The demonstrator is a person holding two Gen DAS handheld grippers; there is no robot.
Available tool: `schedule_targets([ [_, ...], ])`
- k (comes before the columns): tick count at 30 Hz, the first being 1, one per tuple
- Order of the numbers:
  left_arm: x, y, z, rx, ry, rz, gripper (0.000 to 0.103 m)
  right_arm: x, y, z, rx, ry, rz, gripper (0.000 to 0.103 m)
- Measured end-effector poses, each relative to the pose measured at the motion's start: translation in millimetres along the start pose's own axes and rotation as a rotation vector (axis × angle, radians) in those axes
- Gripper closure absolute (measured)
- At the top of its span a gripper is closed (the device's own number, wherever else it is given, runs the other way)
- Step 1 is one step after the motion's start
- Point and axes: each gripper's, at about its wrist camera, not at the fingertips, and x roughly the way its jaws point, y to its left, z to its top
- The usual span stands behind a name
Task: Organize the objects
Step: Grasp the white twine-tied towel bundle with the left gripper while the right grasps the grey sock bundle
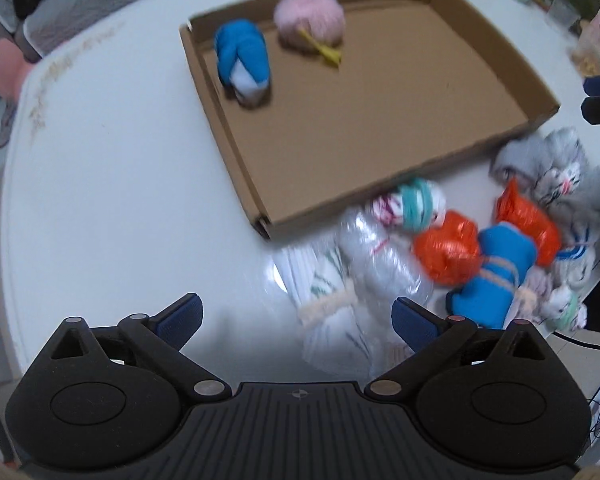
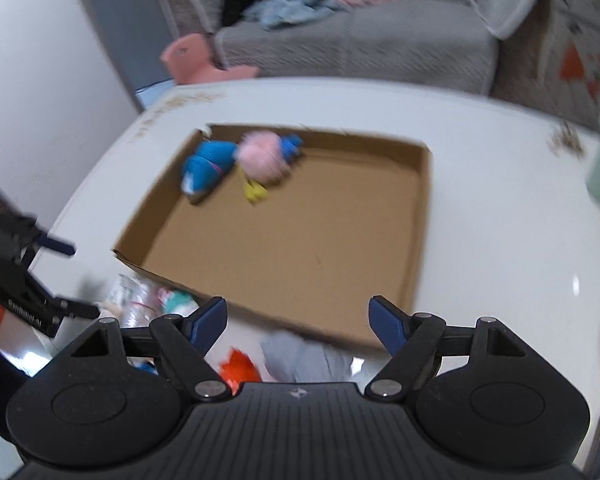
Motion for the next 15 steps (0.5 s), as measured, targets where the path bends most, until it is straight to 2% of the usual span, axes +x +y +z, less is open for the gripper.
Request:
schedule_targets([
  [4,15.8,-1.9,-3.1,0.005,0.032,0.033,0.002,21.4,-17.1,-10.0,0.088,0.08,-0.061,0.029],
  [6,21.6,0.7,-3.8,-0.01,0.045,0.041,0.002,26.0,-19.1,-11.2,0.096,0.089,-0.071,0.029],
  [8,26.1,4.2,-5.4,-0.02,0.053,0.063,0.001,25.3,-14.7,-6.9,0.082,0.062,-0.053,0.029],
  [10,30.6,7.4,-6.2,-0.023,0.061,0.082,0.001,26.1,-6.1,-3.5,0.059,0.04,0.002,0.029],
  [15,43.2,14.2,-9.9,-0.026,0.091,0.153,0.001,44.5,21.5,-6.1,-0.052,0.091,0.013,0.033],
])
